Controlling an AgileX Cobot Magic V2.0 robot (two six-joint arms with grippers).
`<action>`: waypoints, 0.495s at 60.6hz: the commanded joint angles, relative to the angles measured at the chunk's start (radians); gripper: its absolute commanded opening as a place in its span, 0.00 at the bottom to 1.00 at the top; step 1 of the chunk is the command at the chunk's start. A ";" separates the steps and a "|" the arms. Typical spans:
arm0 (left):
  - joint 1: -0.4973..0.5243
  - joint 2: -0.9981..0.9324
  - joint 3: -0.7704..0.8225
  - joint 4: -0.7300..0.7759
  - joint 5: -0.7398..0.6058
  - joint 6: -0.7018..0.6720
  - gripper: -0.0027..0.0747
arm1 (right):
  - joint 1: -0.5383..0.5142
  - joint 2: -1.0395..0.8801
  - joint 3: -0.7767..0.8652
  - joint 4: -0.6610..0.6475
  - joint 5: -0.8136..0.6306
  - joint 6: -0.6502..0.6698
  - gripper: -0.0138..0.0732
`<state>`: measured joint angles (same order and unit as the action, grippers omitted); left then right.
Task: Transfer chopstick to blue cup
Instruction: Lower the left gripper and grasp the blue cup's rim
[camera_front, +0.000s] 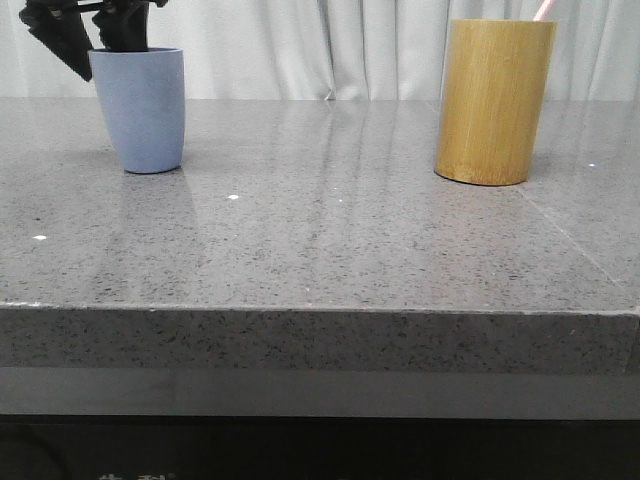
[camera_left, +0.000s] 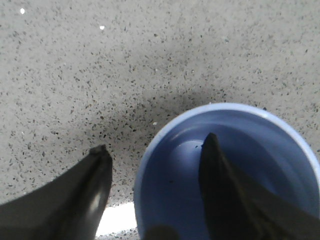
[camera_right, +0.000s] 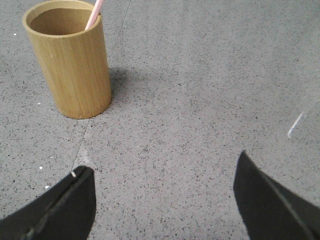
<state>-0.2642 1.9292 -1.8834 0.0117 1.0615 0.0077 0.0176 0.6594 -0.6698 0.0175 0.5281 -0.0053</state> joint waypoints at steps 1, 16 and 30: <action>-0.007 -0.056 -0.040 0.001 -0.021 0.001 0.42 | -0.004 0.006 -0.032 -0.010 -0.068 -0.009 0.83; -0.007 -0.058 -0.044 0.001 -0.010 0.001 0.10 | -0.004 0.006 -0.032 -0.010 -0.068 -0.009 0.83; -0.010 -0.060 -0.076 -0.034 0.008 0.001 0.01 | -0.004 0.006 -0.032 -0.010 -0.068 -0.009 0.83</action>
<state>-0.2642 1.9292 -1.9070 0.0000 1.0935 0.0077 0.0176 0.6594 -0.6698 0.0175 0.5281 -0.0053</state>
